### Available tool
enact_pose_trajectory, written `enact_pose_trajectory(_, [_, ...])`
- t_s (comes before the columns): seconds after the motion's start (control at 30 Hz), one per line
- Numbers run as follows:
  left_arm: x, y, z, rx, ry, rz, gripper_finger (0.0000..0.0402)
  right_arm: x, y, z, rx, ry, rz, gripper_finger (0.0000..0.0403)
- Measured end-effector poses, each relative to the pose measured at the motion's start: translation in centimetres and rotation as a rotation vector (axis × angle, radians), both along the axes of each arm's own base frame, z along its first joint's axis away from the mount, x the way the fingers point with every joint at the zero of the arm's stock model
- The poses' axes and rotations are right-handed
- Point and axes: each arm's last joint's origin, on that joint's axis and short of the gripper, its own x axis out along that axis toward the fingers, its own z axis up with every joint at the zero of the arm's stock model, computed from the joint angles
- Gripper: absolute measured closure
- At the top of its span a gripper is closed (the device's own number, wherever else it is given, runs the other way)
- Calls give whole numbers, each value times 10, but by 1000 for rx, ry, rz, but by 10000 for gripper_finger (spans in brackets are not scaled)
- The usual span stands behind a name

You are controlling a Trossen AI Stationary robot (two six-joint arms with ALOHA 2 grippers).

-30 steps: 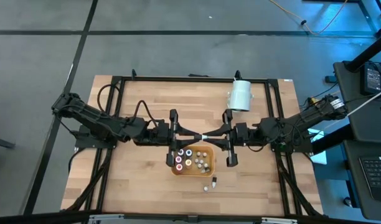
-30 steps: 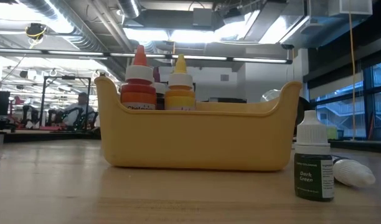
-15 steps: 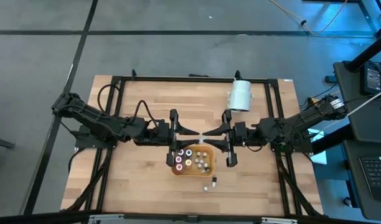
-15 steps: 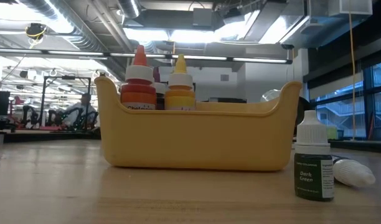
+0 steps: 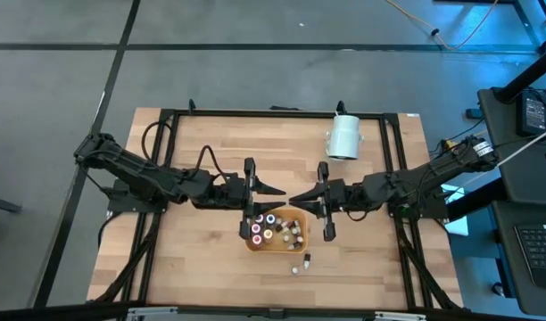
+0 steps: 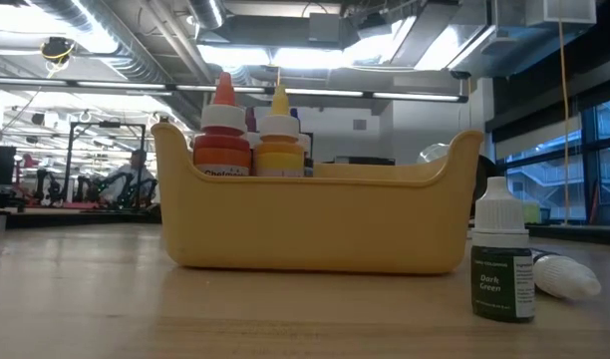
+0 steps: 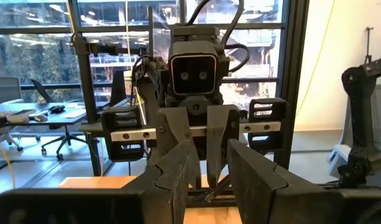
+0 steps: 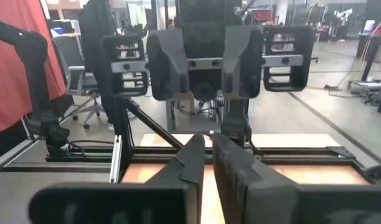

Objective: Pick & Place food coloring
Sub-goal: Put the small black food coloring bottle in the yellow bin

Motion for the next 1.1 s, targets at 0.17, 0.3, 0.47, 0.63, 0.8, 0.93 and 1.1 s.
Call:
enact_pose_trajectory(0.17, [0,0,0,-8,0,-1,297,0,0,-4,21,37,-1,354])
enact_pose_trajectory(0.3, [0,0,0,-8,0,-1,301,0,0,-5,14,53,-1,353])
enact_pose_trajectory(0.47, [0,0,0,-8,0,-1,301,0,0,-6,26,64,-2,352])
enact_pose_trajectory(0.63, [0,0,0,-8,0,-1,297,0,0,-6,25,65,-2,352])
enact_pose_trajectory(0.8, [0,0,0,-8,0,-1,301,0,0,-6,25,65,-2,352])
enact_pose_trajectory(0.93, [0,0,0,-8,0,-1,301,0,0,-6,25,65,-2,352])
enact_pose_trajectory(1.1, [0,0,0,-8,0,-1,297,0,0,-6,25,64,-2,352])
